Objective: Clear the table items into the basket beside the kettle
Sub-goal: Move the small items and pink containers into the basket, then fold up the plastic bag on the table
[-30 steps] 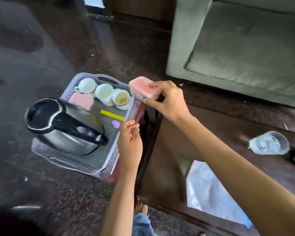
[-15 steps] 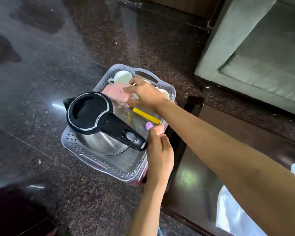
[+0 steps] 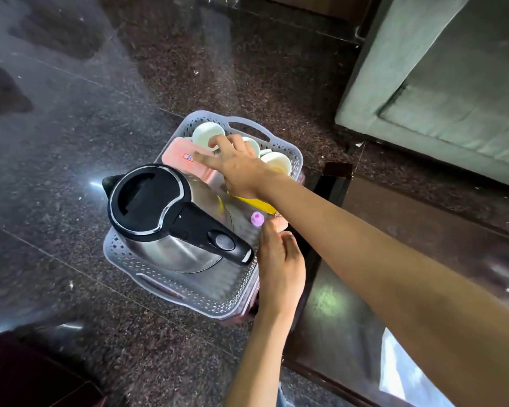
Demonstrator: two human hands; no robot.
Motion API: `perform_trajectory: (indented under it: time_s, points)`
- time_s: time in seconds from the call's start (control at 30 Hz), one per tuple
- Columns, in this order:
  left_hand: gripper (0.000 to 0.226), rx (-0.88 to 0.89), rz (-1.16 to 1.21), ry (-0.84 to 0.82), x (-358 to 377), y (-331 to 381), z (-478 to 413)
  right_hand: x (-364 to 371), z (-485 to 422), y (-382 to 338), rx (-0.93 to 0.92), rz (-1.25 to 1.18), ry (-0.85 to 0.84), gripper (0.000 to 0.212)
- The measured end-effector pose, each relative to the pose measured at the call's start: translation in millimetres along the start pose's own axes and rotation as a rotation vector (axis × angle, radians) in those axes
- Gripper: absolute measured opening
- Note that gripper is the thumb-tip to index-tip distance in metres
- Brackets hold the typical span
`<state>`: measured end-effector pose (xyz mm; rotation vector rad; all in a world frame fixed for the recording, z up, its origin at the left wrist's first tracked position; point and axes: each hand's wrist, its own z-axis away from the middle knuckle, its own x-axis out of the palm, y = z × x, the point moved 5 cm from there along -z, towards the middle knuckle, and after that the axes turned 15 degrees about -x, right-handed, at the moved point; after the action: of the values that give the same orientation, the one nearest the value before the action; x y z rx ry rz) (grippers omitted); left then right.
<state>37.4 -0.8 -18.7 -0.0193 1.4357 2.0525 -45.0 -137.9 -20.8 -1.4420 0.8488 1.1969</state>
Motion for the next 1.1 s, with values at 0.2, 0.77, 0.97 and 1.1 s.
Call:
perform_trajectory:
  time_s: [0.2, 0.77, 0.97, 1.1]
  points:
    - [0.026, -0.01, 0.005, -0.016, 11, 1, 12, -39, 74, 15, 0.146, -0.231, 0.585, 0.06]
    - [0.029, -0.113, -0.319, -0.302, 145, -50, 119, 76, 482, -7, 0.925, -0.241, 0.627, 0.051]
    - [0.039, -0.267, -0.542, -0.388, 178, -112, 141, 152, 550, -51, 1.04, -0.275, 0.332, 0.058]
    - [0.05, -0.382, -0.679, -0.363, 182, -140, 149, 181, 553, -73, 0.945, -0.157, 0.128, 0.066]
